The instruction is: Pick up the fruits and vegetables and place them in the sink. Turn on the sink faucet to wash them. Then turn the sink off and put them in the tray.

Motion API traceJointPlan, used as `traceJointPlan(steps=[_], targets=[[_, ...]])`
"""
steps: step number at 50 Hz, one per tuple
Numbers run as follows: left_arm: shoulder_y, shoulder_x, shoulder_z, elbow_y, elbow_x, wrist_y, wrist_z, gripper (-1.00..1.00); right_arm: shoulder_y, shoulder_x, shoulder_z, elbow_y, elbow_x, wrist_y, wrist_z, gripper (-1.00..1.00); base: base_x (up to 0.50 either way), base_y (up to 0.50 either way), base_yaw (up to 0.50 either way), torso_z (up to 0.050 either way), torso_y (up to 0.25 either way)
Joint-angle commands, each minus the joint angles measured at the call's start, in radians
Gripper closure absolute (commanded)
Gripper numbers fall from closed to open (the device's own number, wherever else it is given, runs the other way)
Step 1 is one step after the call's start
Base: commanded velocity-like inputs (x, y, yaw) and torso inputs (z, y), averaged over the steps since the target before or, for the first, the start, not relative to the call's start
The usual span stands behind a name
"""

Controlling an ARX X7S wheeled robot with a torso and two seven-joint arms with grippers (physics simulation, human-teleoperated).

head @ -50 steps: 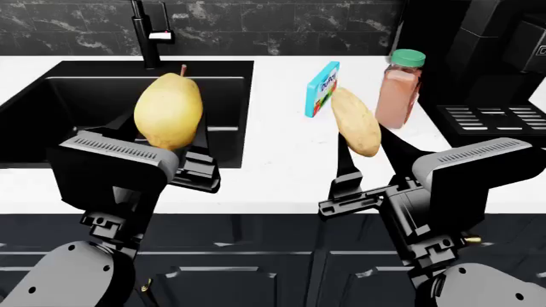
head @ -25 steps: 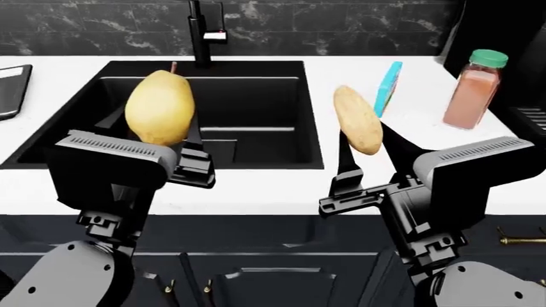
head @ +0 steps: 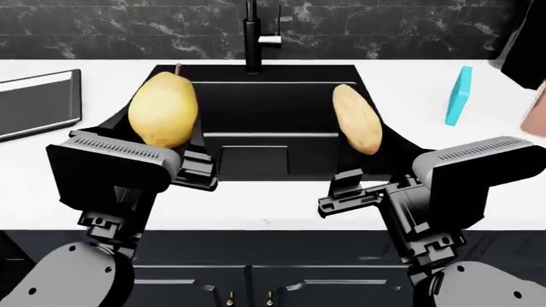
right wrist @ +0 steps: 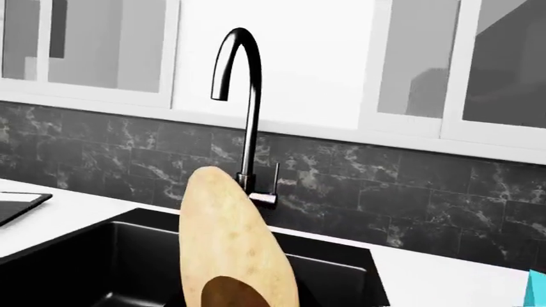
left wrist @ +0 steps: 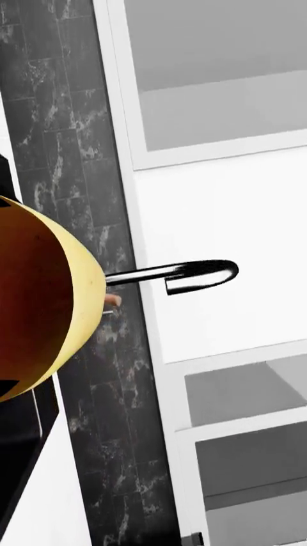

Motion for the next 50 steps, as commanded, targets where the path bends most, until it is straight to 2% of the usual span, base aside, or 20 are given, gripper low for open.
traceJointPlan(steps=[1,7,14,17,23,28,34,39,44,50], targets=[[-0.005,-0.001,-0.003,-0.003,-0.03,0.007,-0.02,1.0,0.001,0.001,0.007,-0.006,-0.027,0.007,-0.008,1.0,0.18,0.5,0.0,0.0,0.0],[-0.045,0.028,-0.001,-0.042,-0.045,-0.03,-0.039,1.0,0.011,0.002,0.038,0.023,0.024,-0.021,-0.032,1.0,0.16,0.42,0.0,0.003,0.0],[-0.316,0.098,-0.005,-0.145,-0.081,-0.163,-0.073,1.0,0.267,-0.044,0.091,0.194,0.235,0.123,-0.078,1.0,0.0,0.0,0.0,0.0,0.002],[-0.469,0.157,0.015,-0.334,-0.038,-0.152,-0.08,1.0,0.402,-0.106,0.08,0.373,0.241,0.188,-0.12,1.0,0.0,0.0,0.0,0.0,0.0],[-0.7,0.268,-0.019,-0.815,0.019,0.022,-0.054,1.0,0.561,-0.244,0.034,0.7,0.143,0.192,-0.231,1.0,0.0,0.0,0.0,0.0,0.002],[-0.865,0.296,-0.011,-1.16,0.072,0.141,-0.015,1.0,0.662,-0.344,0.002,0.958,0.065,0.165,-0.309,1.0,0.0,0.0,0.0,0.0,0.0],[-0.988,0.318,0.011,-1.46,0.122,0.266,0.016,1.0,0.746,-0.445,-0.019,1.214,0.01,0.131,-0.372,1.0,0.0,0.0,0.0,0.0,0.002],[-1.194,0.368,0.003,-1.972,0.147,0.5,0.077,1.0,0.822,-0.539,-0.036,1.482,-0.05,0.075,-0.42,1.0,0.0,0.0,0.0,0.0,0.0],[-1.208,0.36,-0.025,-1.997,0.175,0.478,0.06,1.0,0.843,-0.574,-0.039,1.574,-0.067,0.047,-0.435,1.0,0.0,0.0,0.0,0.0,0.0],[-1.203,0.36,-0.052,-1.997,0.22,0.466,0.059,1.0,0.836,-0.568,-0.037,1.545,-0.064,0.053,-0.42,1.0,0.31,0.07,0.0,0.0,0.002]])
